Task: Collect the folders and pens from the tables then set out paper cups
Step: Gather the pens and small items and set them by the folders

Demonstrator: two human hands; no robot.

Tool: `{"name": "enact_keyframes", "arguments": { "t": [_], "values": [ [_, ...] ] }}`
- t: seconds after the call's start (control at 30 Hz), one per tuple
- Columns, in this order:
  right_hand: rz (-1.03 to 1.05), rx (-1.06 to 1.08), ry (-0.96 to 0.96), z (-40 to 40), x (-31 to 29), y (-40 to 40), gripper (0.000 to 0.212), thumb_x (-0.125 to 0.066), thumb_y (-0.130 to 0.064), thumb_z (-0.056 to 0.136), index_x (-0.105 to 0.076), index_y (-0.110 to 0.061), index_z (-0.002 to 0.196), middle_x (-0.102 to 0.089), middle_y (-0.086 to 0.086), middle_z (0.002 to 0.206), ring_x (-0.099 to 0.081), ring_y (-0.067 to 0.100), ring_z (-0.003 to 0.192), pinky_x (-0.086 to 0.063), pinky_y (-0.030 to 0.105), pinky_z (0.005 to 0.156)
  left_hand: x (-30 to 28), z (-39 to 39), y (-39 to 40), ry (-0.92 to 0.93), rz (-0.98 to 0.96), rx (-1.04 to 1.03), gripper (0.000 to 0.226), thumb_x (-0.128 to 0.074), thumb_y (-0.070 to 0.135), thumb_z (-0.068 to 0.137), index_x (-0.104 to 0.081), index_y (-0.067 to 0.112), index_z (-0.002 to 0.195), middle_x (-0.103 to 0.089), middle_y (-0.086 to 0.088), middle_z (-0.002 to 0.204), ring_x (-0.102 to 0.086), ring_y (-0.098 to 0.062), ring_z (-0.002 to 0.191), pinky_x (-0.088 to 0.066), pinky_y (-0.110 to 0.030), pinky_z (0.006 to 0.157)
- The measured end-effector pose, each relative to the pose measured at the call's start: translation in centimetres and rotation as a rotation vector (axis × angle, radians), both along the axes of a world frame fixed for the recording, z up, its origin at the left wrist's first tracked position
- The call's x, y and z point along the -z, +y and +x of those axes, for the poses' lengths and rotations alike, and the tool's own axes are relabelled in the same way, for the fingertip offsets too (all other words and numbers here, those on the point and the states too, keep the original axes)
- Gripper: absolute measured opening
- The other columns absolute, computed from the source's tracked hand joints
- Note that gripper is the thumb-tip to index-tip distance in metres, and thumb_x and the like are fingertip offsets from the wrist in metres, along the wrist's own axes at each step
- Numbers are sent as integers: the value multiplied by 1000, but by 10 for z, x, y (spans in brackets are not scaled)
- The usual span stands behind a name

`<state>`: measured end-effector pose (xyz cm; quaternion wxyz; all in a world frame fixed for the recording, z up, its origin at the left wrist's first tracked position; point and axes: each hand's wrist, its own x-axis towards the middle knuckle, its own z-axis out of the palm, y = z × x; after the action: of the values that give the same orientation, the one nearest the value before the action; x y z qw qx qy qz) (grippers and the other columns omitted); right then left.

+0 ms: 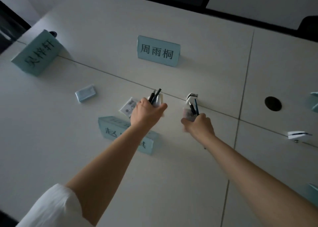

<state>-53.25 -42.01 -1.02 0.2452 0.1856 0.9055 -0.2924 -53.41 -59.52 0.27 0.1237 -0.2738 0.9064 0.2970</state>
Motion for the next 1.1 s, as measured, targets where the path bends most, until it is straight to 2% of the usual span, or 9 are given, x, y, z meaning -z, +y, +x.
{"name": "enact_keyframes", "arguments": {
  "t": [0.13,0.23,0.4,0.5,0.57,0.7,0.8,0.9,1.1],
  "values": [
    [-69,-70,-13,-12,-7,-66,69,-59,-48,81,-40,-2,129,-45,18,130,-53,36,111,-41,34,80,-8,-4,-81,49,-81,-14,65,-57,60,75,-50,12,117,-56,-8,108,-57,-29,94,-49,-38,78],
    [-51,-170,-9,-23,-6,-103,68,-57,-48,83,-38,-2,131,-43,18,129,-53,37,112,-41,34,79,-4,-5,-134,70,-190,37,63,-61,58,79,-47,11,118,-50,-6,107,-54,-25,86,-48,-37,71],
    [72,-560,95,-41,5,-152,68,-48,-60,86,-40,-7,127,-42,13,124,-56,32,103,-44,35,79,17,-13,-214,-7,-345,90,70,-73,48,74,-46,8,125,-46,-14,117,-51,-30,87,-43,-39,67],
    [150,-828,132,-56,9,-172,61,-57,-50,86,-38,-11,127,-39,10,124,-55,27,92,-43,34,75,31,-22,-248,-57,-388,120,71,-76,43,71,-45,9,126,-46,-16,118,-58,-37,93,-50,-40,71],
    [182,-978,167,-66,11,-182,55,-63,-42,84,-39,-14,125,-38,9,122,-51,25,82,-42,33,71,39,-29,-265,-81,-409,135,69,-77,39,71,-46,10,125,-46,-16,116,-59,-38,90,-49,-39,67],
    [242,-1187,199,-78,20,-199,53,-71,-31,80,-42,-17,122,-38,6,120,-54,25,80,-48,35,69,54,-40,-292,-130,-423,165,64,-77,36,72,-47,14,124,-47,-14,112,-56,-34,83,-45,-37,62],
    [266,-1262,198,-83,29,-207,51,-70,-18,80,-43,-21,124,-38,3,122,-55,25,79,-50,35,68,66,-44,-302,-149,-419,238,61,-75,38,75,-47,18,126,-49,-13,113,-56,-33,82,-44,-36,63],
    [295,-1293,181,-84,41,-210,49,-63,-6,81,-45,-23,122,-39,3,121,-58,28,81,-54,42,72,74,-46,-308,-146,-410,265,59,-72,45,78,-46,23,127,-50,-12,115,-61,-38,91,-46,-37,67],
    [350,-1309,179,-86,53,-210,51,-58,-4,82,-39,-23,126,-35,5,126,-59,34,88,-52,40,71,83,-49,-310,-148,-462,296,74,-72,53,76,-39,21,135,-49,-13,119,-61,-39,93,-50,-39,69]
  ]
}}
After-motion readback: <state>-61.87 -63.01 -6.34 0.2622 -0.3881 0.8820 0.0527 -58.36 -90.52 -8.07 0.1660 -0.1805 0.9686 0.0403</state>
